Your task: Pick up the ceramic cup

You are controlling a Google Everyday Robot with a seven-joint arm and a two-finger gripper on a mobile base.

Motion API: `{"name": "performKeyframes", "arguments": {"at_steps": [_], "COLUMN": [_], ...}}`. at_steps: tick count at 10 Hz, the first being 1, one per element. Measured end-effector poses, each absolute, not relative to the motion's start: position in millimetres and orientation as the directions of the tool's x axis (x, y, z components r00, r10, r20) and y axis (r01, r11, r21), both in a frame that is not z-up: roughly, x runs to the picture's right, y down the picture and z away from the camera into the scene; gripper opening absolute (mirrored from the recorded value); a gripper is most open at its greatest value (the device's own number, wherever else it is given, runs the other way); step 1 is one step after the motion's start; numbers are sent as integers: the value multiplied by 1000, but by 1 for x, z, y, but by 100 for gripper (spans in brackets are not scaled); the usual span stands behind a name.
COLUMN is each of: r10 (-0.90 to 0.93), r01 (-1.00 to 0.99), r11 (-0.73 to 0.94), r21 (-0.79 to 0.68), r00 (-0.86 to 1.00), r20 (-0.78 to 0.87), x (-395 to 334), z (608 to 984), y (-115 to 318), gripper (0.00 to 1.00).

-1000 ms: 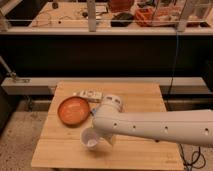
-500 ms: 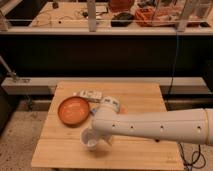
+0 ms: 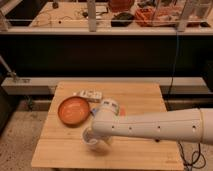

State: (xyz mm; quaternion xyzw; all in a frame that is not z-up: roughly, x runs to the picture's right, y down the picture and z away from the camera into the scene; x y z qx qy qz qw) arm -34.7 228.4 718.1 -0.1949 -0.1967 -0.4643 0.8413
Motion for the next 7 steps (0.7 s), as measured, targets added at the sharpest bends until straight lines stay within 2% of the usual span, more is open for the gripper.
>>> {"name": "performKeyframes", "arguments": {"at_steps": [7], "r10": [-703], "r01": [857], "r11": [499], "r21": [-128], "r00": [487], "r20": [518], "x": [-36], "z": [730], "y": [233], "gripper": [80]}}
